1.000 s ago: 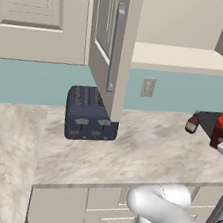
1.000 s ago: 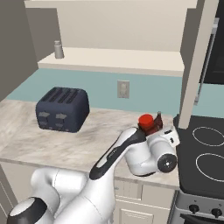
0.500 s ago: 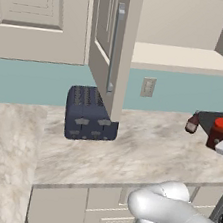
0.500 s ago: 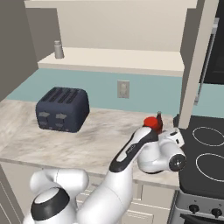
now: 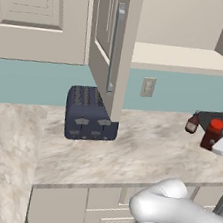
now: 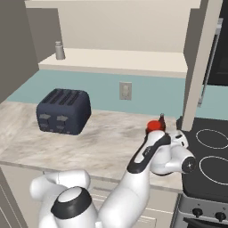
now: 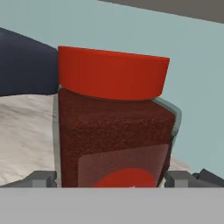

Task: Collect the paprika, ketchup, and shaker from the cabinet and place them next to the stove.

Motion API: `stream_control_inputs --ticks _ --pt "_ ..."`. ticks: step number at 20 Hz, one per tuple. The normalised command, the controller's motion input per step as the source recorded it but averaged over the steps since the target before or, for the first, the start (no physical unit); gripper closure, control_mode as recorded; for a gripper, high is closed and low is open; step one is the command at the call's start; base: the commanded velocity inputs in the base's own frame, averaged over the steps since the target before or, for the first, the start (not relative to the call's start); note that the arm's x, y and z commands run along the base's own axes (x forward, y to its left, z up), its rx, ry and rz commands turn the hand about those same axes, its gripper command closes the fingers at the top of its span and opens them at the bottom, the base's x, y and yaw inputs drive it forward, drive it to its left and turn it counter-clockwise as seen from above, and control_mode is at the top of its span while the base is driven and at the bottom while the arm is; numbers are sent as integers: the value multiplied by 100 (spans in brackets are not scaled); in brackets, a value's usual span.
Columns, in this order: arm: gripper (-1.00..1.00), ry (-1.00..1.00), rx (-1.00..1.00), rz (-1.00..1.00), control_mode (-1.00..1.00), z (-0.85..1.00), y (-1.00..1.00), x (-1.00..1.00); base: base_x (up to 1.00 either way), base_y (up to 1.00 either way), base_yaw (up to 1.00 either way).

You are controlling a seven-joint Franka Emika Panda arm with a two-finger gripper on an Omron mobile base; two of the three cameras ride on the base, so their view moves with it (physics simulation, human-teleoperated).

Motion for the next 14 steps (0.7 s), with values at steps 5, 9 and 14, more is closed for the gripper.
stream_control_inputs --ticks 5,9,14 --pt "100 0 1 4 -100 -25 -10 18 0 0 0" --pt "100 0 1 2 -100 -13 -19 19 0 0 0" --pt "100 5 0 0 -100 -3 -17 25 0 0 0"
